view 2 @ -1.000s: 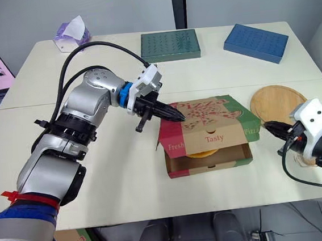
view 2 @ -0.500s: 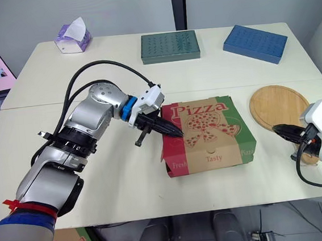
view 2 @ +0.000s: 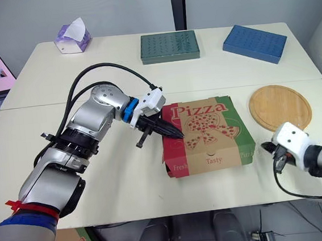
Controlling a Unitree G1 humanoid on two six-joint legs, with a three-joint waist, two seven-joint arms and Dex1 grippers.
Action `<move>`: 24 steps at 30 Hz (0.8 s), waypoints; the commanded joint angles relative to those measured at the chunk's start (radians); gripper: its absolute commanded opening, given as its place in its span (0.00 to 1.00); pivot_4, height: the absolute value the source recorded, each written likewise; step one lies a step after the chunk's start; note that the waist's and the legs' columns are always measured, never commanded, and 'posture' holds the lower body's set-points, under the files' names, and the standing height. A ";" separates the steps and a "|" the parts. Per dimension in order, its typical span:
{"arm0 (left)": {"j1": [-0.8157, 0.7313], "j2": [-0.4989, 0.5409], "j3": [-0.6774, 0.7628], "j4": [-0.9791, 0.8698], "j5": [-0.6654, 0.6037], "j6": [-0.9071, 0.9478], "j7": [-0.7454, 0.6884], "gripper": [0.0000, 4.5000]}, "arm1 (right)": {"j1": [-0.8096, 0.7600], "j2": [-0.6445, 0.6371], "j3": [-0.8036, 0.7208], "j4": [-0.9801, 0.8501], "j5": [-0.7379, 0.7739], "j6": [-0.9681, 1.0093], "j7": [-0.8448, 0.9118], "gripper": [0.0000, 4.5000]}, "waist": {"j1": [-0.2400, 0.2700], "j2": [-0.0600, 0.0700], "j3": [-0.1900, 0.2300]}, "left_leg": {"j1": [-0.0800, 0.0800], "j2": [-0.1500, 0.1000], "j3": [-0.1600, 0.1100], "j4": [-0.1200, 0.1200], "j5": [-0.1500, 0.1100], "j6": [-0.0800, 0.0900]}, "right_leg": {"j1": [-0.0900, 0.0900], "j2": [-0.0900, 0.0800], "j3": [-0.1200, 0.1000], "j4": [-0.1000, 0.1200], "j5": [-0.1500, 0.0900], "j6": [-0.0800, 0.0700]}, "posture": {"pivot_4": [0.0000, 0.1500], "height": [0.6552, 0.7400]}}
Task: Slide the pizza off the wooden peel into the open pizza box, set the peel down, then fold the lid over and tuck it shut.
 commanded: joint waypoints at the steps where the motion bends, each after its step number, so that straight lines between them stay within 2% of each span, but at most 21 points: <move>1: -0.030 0.007 0.031 -0.008 0.007 -0.012 -0.008 0.00 | -0.017 0.019 0.014 -0.086 0.071 0.028 0.033 0.01 | 0.000 0.000 0.000 | 0.000 0.000 0.000 0.000 0.000 0.000 | 0.000 0.000 0.000 0.000 0.000 0.000 | 1.00 1.00; 8: -0.037 0.013 0.029 0.001 0.016 -0.022 -0.008 0.00 | -0.029 0.054 0.046 -0.171 0.141 0.110 0.026 0.01 | -0.001 0.000 0.000 | 0.001 0.000 0.000 0.001 0.000 0.000 | 0.000 0.000 0.000 0.002 0.000 0.000 | 1.00 1.00; 12: -0.036 0.015 0.026 -0.002 0.017 -0.023 -0.008 0.00 | -0.017 0.059 0.047 -0.195 0.129 0.124 0.003 0.01 | -0.001 0.000 0.000 | 0.001 0.000 0.000 0.001 0.000 0.000 | 0.000 0.000 0.000 0.002 0.000 0.000 | 1.00 1.00; 16: -0.030 0.016 0.019 -0.018 0.014 -0.024 -0.008 0.00 | 0.046 0.028 -0.043 -0.189 0.103 0.107 0.014 0.01 | 0.001 0.000 0.000 | 0.000 0.000 0.000 0.001 0.000 0.000 | 0.000 0.000 0.000 0.002 0.000 0.000 | 1.00 1.00; 20: -0.030 0.019 0.013 -0.026 0.002 -0.025 -0.008 0.00 | 0.106 -0.015 -0.245 -0.189 0.166 0.152 0.085 0.19 | 0.003 0.000 0.000 | 0.000 0.000 0.000 0.002 0.000 0.000 | 0.000 0.000 0.000 0.002 0.000 0.000 | 1.00 1.00; 24: -0.041 0.018 0.006 -0.014 -0.003 -0.032 -0.008 0.00 | 0.062 -0.046 -0.376 -0.237 0.313 0.240 0.132 0.49 | -0.002 0.000 0.000 | 0.001 0.000 0.000 0.002 0.000 0.000 | 0.001 0.000 0.000 0.002 0.000 -0.001 | 1.00 1.00</move>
